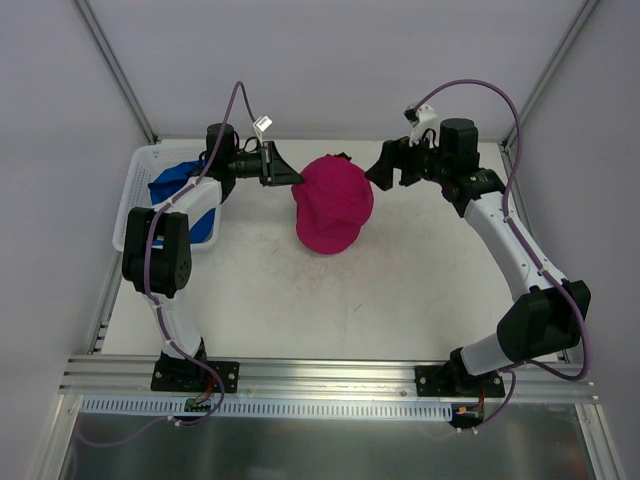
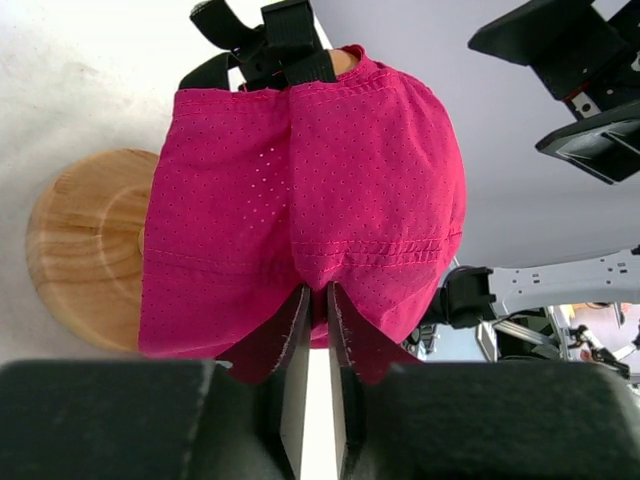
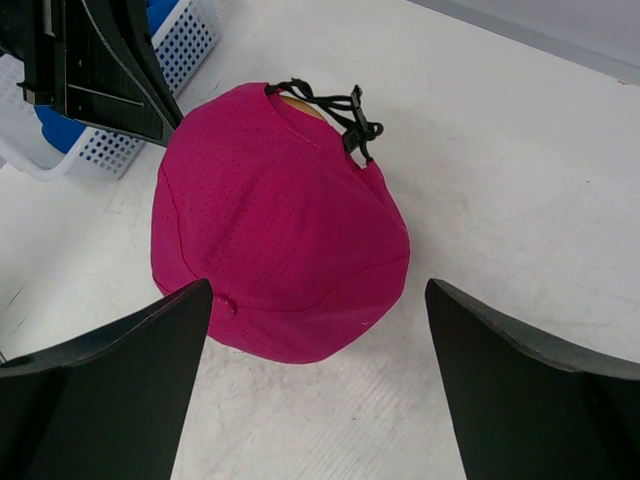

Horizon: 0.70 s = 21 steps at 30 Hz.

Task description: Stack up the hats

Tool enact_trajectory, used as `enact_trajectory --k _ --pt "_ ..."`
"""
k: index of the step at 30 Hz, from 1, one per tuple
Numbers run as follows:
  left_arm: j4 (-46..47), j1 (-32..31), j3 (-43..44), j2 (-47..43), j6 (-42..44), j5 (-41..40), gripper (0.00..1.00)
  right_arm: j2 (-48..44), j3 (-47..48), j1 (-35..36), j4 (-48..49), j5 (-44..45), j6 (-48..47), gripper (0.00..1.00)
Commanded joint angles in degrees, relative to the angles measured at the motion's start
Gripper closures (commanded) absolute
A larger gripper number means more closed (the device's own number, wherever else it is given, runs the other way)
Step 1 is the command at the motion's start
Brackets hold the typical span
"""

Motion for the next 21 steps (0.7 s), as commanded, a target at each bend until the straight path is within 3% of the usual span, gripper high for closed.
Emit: enact_trajectory --k 1,4,14,21 --pt "6.60 -0.15 -0.54 0.39 -3.60 2.22 0.90 -1.80 -0.48 -0.67 0.09 -1.04 -0.63 0.07" --pt "7.92 0.03 -1.07 0.48 -5.01 1.43 1.00 -2.15 -1.18 -0.93 0.09 -1.04 -0.89 0.07" --pt "8.19 2.66 -3.97 4.07 -8.78 -7.36 1.00 -2.94 -1.89 -1.99 -1.58 -1.56 -2.30 0.08" --pt "6.53 2.66 -3.88 6.36 -6.24 -10.26 1.00 -2.07 -2.68 -2.25 -1.67 -1.92 -2.03 0.08"
